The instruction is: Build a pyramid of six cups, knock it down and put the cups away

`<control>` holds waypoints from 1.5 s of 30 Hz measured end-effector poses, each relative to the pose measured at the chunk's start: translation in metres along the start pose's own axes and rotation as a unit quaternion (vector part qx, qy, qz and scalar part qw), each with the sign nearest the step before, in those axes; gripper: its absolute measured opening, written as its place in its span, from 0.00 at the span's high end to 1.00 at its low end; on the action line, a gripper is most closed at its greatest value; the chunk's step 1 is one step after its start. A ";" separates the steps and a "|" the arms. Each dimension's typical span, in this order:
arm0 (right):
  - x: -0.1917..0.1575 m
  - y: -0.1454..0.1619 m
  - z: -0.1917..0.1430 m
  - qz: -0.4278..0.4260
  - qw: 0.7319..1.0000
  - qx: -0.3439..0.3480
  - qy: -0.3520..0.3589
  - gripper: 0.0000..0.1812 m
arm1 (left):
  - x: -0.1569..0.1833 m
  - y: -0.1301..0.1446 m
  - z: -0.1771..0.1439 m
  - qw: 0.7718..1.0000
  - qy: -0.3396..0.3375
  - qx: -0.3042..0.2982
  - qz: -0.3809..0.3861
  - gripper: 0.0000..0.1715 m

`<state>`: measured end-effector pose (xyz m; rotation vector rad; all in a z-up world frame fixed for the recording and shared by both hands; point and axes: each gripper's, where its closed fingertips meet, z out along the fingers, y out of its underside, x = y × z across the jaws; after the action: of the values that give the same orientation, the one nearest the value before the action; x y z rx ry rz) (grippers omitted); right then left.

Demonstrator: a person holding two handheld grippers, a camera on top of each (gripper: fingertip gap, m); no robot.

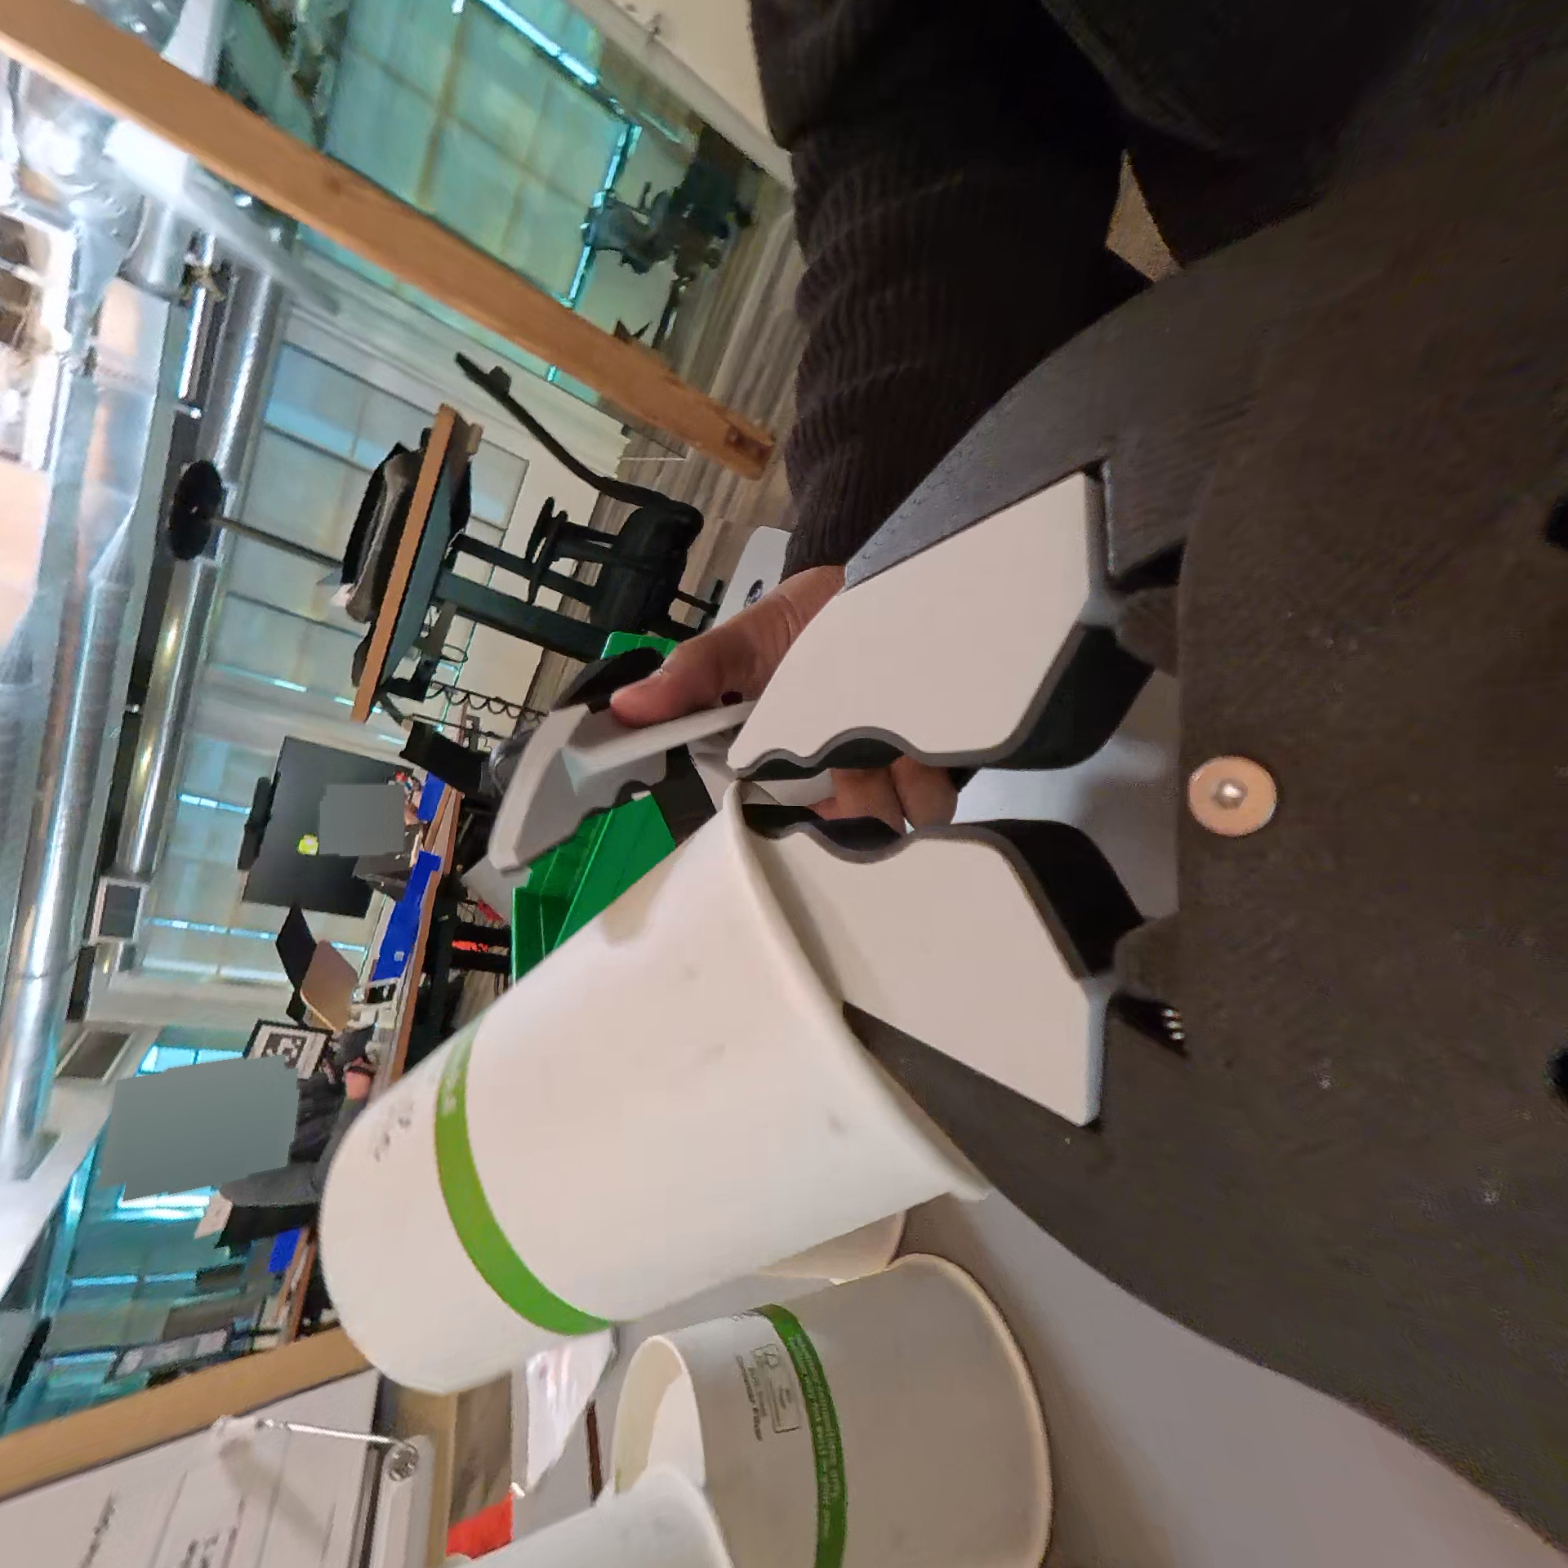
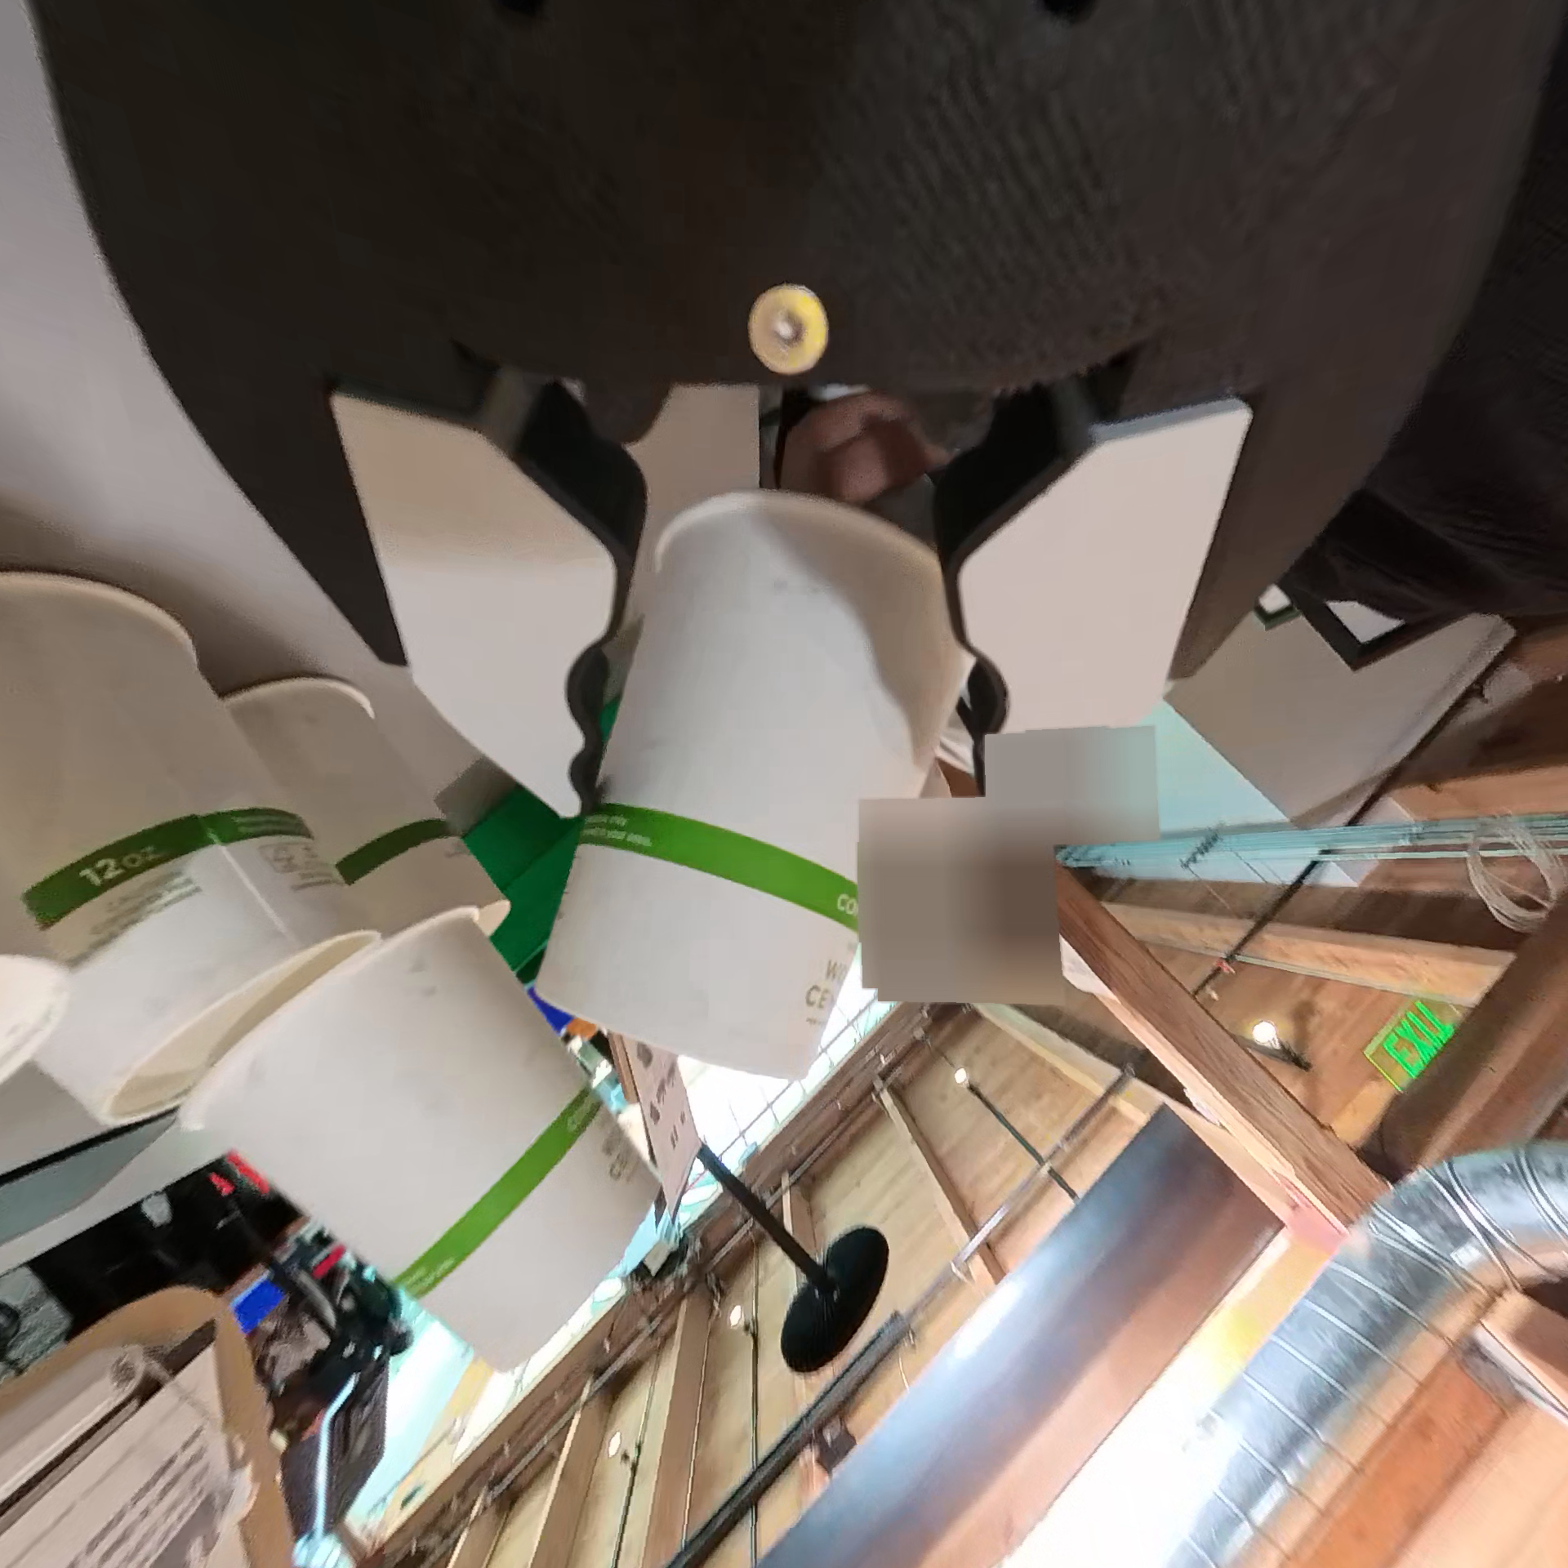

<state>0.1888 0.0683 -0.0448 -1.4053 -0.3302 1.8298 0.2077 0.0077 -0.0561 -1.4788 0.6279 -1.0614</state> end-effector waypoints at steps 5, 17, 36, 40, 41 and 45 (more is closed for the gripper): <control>0.004 0.014 0.004 0.021 0.999 -0.040 0.000 0.54 | 0.011 0.002 -0.002 0.998 0.043 -0.013 0.047 0.96; 0.006 -0.002 -0.003 -0.006 1.000 -0.017 0.011 0.57 | 0.002 0.004 -0.008 0.998 0.056 -0.007 0.033 0.97; 0.006 -0.013 -0.006 -0.268 0.954 -0.008 0.131 0.57 | -0.034 -0.003 -0.011 0.994 0.001 0.035 -0.100 0.93; 0.001 -0.013 -0.005 -0.230 0.969 0.004 0.093 0.57 | -0.034 -0.009 -0.014 0.989 0.028 0.048 -0.139 0.98; -0.002 -0.013 -0.005 -0.215 0.973 0.009 0.079 0.54 | -0.036 -0.010 -0.015 0.987 0.030 0.053 -0.148 0.98; -0.010 -0.014 -0.004 -0.176 0.984 0.022 0.035 0.52 | -0.028 -0.017 -0.018 0.970 0.097 0.072 -0.212 0.98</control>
<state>0.1991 0.0693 -0.0300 -1.2856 -0.4667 1.4871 0.1769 0.0261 -0.0484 -1.4241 0.3636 -1.5627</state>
